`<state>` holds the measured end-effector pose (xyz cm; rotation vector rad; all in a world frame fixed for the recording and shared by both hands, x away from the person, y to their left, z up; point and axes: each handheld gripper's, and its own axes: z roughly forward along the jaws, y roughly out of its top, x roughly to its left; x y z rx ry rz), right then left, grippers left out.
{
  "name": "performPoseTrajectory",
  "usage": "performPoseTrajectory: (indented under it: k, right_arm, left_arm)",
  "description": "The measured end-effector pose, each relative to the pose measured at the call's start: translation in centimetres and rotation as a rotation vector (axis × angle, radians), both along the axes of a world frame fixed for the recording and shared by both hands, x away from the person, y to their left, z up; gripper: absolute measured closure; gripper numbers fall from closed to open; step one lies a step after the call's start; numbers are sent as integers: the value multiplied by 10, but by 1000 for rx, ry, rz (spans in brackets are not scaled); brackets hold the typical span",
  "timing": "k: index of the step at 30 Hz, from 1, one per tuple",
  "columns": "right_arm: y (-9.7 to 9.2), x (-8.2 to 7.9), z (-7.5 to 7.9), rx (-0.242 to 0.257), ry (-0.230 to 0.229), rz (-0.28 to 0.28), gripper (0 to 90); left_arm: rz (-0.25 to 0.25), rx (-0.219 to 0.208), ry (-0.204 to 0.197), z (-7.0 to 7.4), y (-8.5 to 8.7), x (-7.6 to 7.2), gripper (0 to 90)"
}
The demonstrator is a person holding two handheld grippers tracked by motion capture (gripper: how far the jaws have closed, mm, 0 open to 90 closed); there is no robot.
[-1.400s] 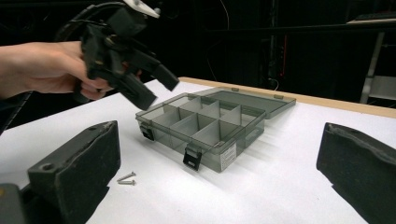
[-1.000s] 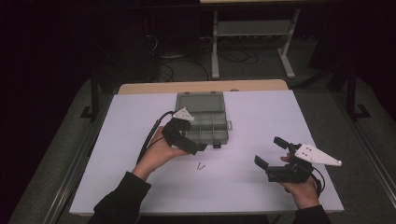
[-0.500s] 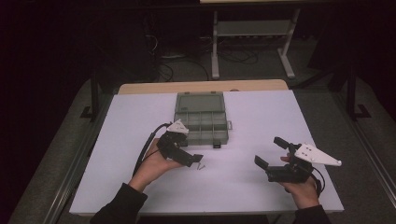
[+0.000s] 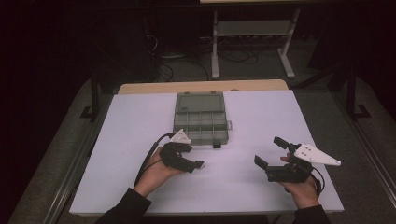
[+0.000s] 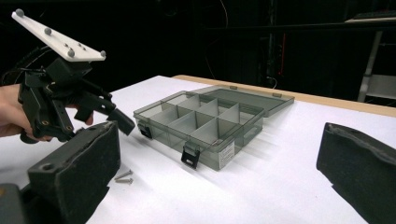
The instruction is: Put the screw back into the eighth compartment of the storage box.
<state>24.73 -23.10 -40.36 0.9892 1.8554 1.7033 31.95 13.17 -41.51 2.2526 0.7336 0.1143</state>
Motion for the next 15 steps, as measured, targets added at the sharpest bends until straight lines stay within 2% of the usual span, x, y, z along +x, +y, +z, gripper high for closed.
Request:
performPoseTrajectory:
  k: [2, 6, 9, 10, 13, 14, 15]
  right_arm:
    - [0, 0, 0, 1, -1, -1, 0]
    - [0, 0, 0, -2, -1, 0, 0]
    - [0, 0, 0, -2, 0, 0, 0]
    - [0, 0, 0, -2, -1, 1, 0]
    - [0, 0, 0, -2, 0, 1, 0]
    - [0, 0, 0, -2, -1, 1, 0]
    - [0, 0, 0, -3, -2, 1, 0]
  left_arm:
    - [6, -7, 7, -3, -2, -1, 336]
    - [-11, 22, 29, -7, -3, 1, 459]
    - [6, 2, 45, -11, -6, 1, 536]
    - [-19, 32, 45, -12, -5, 2, 557]
    - [-17, 38, 46, -14, -6, 2, 615]
    - [7, 12, 59, -16, -8, 1, 628]
    - [6, 11, 62, -17, -8, 1, 636]
